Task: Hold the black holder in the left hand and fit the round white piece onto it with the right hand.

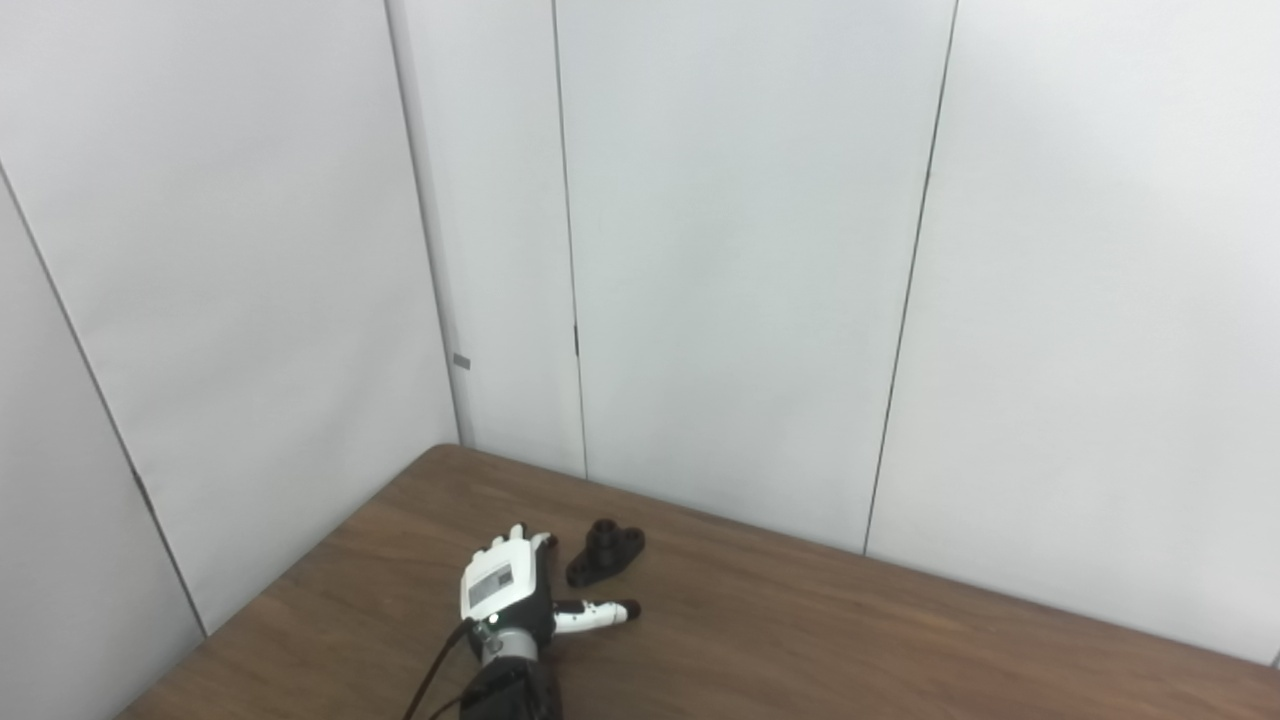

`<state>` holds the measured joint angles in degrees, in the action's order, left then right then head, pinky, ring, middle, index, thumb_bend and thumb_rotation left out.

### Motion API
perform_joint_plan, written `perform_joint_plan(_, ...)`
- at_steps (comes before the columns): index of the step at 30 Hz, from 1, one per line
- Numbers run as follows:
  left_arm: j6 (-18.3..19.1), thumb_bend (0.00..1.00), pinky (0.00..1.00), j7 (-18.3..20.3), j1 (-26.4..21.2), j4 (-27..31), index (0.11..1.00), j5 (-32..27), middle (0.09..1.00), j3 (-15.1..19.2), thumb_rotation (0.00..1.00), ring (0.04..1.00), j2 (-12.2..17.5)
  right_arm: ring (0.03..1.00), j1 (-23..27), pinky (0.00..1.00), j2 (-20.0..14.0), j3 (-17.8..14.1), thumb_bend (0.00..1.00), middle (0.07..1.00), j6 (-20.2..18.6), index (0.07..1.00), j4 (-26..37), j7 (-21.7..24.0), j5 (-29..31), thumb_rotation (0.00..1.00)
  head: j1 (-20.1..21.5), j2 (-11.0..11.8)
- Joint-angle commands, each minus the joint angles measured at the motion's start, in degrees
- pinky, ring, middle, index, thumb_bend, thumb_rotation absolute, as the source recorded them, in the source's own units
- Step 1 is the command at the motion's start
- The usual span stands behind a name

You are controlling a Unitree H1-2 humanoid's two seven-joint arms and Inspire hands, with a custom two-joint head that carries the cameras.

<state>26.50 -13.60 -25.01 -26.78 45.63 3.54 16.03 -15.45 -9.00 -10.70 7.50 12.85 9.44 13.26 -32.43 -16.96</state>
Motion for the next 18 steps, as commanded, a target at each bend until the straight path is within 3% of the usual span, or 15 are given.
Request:
perform_joint_plan(1, -0.5, 1.0, 1.0, -1.6, -2.6, -1.0, 0.863, -1.4, 1.0, -1.0, 0.44, 1.0, 1.1, 1.0, -1.3, 1.0, 0.2, 0.1, 0.8, 1.0, 1.6, 1.0, -1.4, 0.2, 0.9, 0.79, -0.1, 0.0)
perform_joint_plan(18, -2.1, 1.0, 1.0, -8.7, -5.8, -7.3, 0.792, -8.8, 1.0, -4.4, 0.34, 0.993, 2.2, 1.0, -2.1, 1.0, -0.1, -0.1, 0.83, 1.0, 0.5, 1.0, -0.1, -0.5, 0.8, 0.79, 0.1, -0.3)
